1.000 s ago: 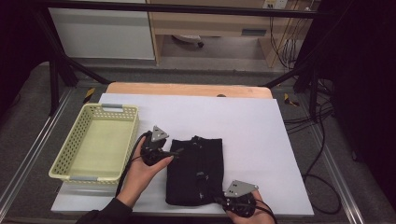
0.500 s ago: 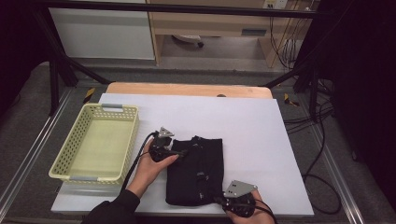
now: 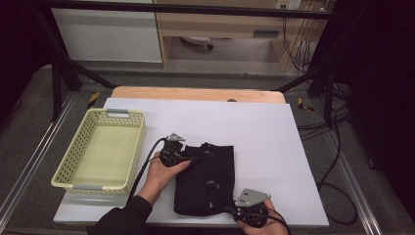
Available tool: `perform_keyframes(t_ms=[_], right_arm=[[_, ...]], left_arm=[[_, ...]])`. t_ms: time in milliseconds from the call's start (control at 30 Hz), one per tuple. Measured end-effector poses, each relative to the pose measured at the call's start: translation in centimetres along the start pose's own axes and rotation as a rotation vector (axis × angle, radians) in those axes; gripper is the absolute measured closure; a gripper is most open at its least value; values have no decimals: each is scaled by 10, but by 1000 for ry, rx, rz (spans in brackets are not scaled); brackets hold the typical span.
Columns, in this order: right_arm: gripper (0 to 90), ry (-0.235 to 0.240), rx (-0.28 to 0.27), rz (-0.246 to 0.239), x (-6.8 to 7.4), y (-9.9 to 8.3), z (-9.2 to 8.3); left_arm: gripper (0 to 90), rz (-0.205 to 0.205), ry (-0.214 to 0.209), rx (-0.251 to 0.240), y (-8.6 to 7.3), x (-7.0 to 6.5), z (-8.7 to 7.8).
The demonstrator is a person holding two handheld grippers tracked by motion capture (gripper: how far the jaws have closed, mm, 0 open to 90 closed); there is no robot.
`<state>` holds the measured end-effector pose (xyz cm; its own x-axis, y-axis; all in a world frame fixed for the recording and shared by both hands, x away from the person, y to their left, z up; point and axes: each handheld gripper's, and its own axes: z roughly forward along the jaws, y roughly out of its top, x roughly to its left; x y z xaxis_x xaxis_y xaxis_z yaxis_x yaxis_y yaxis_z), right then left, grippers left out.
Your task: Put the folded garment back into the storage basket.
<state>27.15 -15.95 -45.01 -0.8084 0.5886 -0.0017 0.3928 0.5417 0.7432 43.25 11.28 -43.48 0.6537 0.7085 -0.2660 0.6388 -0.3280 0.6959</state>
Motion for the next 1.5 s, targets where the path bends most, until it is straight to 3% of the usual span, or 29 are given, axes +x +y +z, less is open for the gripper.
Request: perform_keyframes(t_ms=[100, 367, 500, 600, 933, 1500], right_arm=[[759, -14, -14, -22, 1, 5, -4], [761, -32, -33, -46, -5, 20, -6], [761, -17, -38, -44, -10, 25, -2], [762, 5, -58, -40, -13, 29, -1], [763, 18, -62, -54, -17, 44, -1], [763, 69, -55, -75, -16, 74, 6]], left_arm=[[540, 13, 15, 9, 8, -4, -4], [547, 1, 30, -5, 26, -5, -14], [547, -2, 42, -12, 36, -5, -18], [547, 13, 55, -16, 45, -7, -22], [548, 54, 79, -4, 67, -11, -37], [550, 72, 111, -16, 84, -8, -65]])
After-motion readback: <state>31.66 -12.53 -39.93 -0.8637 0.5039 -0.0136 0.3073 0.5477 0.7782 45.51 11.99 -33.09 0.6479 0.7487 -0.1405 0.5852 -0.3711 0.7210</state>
